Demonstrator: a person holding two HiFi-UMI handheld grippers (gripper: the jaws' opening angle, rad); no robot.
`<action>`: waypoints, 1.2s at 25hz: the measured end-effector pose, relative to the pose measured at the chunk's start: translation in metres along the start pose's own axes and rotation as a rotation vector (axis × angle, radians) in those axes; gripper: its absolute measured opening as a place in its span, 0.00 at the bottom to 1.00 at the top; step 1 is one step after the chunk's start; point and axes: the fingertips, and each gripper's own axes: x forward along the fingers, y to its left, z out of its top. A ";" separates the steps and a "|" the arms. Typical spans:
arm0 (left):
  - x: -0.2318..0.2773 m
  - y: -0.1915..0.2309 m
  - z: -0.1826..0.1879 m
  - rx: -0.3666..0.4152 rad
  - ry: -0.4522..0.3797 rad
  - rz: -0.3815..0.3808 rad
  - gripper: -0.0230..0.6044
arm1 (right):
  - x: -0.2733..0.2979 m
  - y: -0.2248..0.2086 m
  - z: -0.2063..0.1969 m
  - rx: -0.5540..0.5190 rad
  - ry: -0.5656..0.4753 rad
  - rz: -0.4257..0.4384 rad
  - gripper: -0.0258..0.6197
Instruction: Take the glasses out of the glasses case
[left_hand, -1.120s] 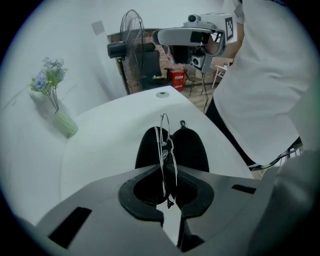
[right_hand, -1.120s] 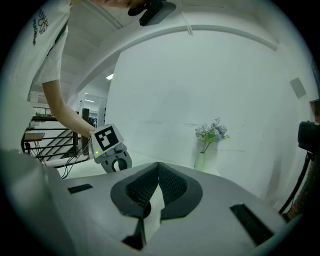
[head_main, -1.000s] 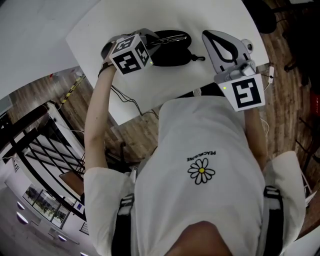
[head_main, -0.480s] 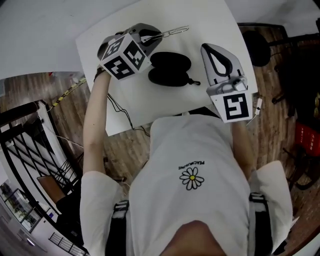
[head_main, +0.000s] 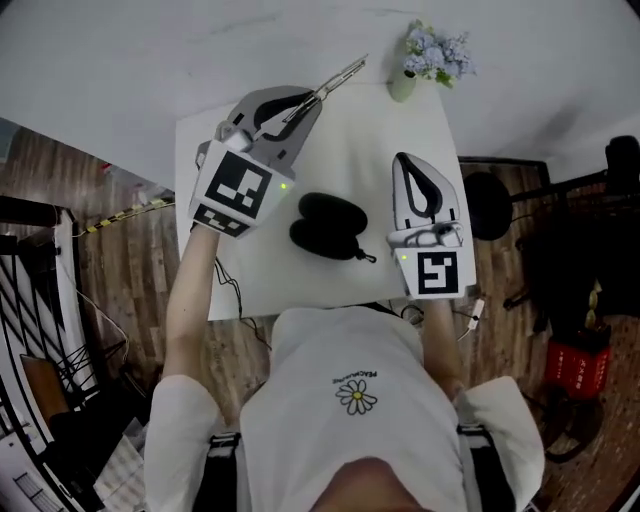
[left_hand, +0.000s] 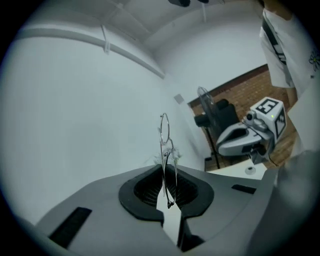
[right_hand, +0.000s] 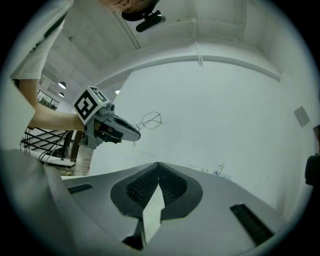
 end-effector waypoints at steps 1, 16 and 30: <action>-0.008 0.009 0.009 -0.041 -0.034 0.052 0.09 | 0.003 -0.001 0.003 0.010 -0.007 -0.002 0.05; -0.128 0.034 0.018 -0.410 -0.334 0.586 0.10 | 0.024 0.031 0.007 0.152 0.000 0.055 0.05; -0.165 0.015 -0.025 -0.434 -0.342 0.756 0.09 | 0.028 0.057 0.000 0.134 0.038 0.099 0.05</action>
